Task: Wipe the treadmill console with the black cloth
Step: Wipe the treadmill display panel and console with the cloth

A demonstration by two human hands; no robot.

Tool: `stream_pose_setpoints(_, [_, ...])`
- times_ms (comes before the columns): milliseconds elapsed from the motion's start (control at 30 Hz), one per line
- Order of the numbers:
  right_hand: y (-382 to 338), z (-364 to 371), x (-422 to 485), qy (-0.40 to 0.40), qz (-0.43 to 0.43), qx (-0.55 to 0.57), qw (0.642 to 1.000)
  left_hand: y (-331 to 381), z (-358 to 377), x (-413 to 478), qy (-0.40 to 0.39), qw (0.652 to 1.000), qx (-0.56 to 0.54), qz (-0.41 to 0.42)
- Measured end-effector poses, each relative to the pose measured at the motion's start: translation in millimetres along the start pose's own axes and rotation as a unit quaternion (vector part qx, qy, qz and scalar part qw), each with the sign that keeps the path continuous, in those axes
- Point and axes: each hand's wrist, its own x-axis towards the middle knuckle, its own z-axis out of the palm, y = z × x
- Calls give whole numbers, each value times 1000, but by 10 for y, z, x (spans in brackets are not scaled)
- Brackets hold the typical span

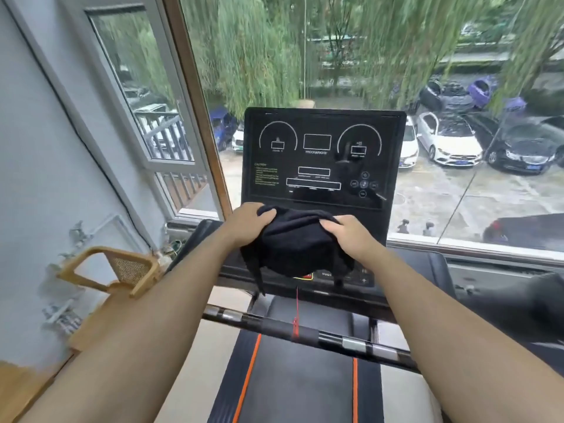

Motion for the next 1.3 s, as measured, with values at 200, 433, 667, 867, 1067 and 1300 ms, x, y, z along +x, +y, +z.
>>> stream_pose_setpoints(200, [-1, -35, 673, 2, 39, 19, 999, -62, -62, 587, -32, 990, -134, -32])
stream_pose_setpoints(433, [12, 218, 1292, -25, 74, 149, 986, -367, -148, 1328, -2, 993, -119, 15])
stream_pose_setpoints(667, [133, 499, 1813, -11, 71, 101, 992, -774, -159, 1966, 88, 991, -89, 52])
stream_pose_setpoints(867, [-6, 793, 2178, 234, -2, 57, 971, -867, -62, 2270, 311, 942, -56, 109])
stream_pose_setpoints(1067, [-96, 924, 2234, 301, -127, -49, 944, -974, 152, 2488, 297, 915, -24, 271])
stream_pose_setpoints(1300, [-477, 779, 2664, 354, -219, -152, 896, -590, -37, 2879, 389, 882, -57, 260])
